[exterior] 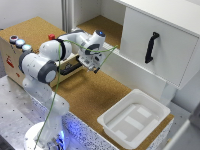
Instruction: Close the drawer
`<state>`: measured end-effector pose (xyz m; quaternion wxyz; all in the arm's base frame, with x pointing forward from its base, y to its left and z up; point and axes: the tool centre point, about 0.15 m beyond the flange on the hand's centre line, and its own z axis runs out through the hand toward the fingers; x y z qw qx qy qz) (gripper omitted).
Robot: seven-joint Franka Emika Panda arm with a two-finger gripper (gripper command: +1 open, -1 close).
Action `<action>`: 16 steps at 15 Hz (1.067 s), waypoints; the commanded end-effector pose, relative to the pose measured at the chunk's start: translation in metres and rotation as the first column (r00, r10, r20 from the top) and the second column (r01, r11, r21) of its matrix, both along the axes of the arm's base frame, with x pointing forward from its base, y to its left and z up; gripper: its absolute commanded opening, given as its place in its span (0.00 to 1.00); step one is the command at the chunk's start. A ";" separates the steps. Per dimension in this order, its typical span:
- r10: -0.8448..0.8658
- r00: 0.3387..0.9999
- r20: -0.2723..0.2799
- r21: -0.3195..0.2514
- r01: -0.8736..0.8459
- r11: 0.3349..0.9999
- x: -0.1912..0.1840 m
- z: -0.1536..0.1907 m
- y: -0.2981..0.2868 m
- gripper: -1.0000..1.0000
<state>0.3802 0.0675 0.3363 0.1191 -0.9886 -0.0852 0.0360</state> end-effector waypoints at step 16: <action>0.013 1.000 -0.009 -0.029 -0.013 0.999 -0.024 -0.013 0.103 0.00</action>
